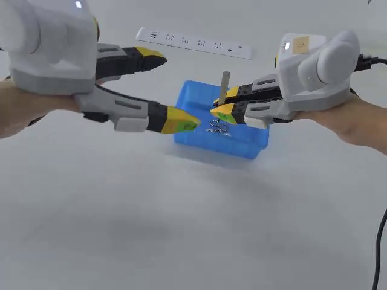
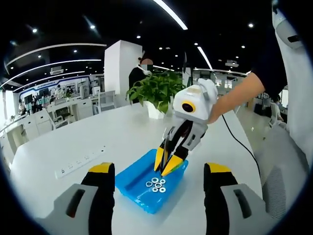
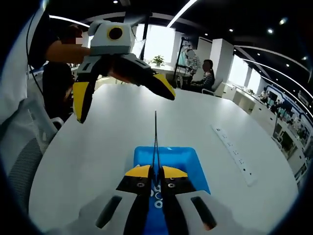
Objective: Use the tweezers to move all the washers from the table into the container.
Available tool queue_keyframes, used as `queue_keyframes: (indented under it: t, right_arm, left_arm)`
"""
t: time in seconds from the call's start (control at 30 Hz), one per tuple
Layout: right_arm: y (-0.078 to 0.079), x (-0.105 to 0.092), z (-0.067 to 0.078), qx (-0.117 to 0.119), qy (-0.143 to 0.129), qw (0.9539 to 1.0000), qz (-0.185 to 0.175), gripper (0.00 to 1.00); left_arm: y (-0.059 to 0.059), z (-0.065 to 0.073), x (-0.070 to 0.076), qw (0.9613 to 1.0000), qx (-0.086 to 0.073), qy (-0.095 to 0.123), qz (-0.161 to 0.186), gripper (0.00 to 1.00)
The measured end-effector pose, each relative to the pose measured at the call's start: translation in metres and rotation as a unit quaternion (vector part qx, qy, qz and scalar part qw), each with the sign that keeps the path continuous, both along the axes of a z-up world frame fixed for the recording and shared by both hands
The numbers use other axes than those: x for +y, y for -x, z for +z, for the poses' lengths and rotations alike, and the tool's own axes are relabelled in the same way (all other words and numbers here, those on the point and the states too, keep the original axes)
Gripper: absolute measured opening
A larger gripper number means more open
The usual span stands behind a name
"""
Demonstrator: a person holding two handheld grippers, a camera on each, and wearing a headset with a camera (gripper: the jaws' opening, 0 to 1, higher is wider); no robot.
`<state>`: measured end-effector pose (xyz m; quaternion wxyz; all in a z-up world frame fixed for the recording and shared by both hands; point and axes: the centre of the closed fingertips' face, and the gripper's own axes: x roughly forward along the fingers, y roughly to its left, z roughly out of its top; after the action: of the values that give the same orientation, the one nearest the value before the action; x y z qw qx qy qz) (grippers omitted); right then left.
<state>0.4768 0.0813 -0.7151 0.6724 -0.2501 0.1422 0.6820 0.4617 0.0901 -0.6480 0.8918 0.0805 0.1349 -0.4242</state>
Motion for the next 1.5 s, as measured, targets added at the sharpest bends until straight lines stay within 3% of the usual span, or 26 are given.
queue_keyframes:
  t: [0.1,0.33,0.47,0.6,0.8,1.0,1.23,1.5]
  right_arm:
    - [0.001,0.0,0.002,-0.005,0.001,1.0,0.005,0.07]
    - [0.003,0.002,0.004,-0.006,-0.004,0.9999,0.015,0.07]
    - [0.003,0.001,0.002,-0.002,-0.005,0.9999,0.013,0.07]
    - [0.004,-0.001,0.0,0.002,-0.007,0.9999,0.013,0.07]
    - [0.005,-0.002,0.0,0.005,-0.008,0.9998,0.016,0.07]
    - [0.007,-0.001,0.0,0.003,-0.007,0.9998,0.02,0.07]
    - [0.002,0.002,-0.002,-0.013,-0.003,0.9998,0.016,0.08]
    - [-0.002,0.001,-0.001,-0.021,-0.001,0.9998,0.007,0.1]
  left_arm:
    - [-0.005,-0.004,-0.013,0.9988,-0.003,-0.031,-0.038,0.7]
    - [-0.015,-0.009,-0.032,0.9962,-0.005,-0.051,-0.07,0.46]
    - [-0.016,-0.013,-0.035,0.9948,-0.004,-0.064,-0.079,0.27]
    - [-0.017,-0.016,-0.034,0.9942,-0.005,-0.064,-0.087,0.18]
    - [-0.012,-0.013,-0.044,0.994,0.006,-0.04,-0.101,0.12]
    - [-0.009,-0.014,-0.046,0.9929,0.017,-0.04,-0.111,0.09]
    - [-0.013,-0.014,-0.048,0.9913,-0.009,-0.064,-0.114,0.08]
    - [-0.02,-0.013,-0.051,0.9917,-0.019,-0.062,-0.111,0.06]
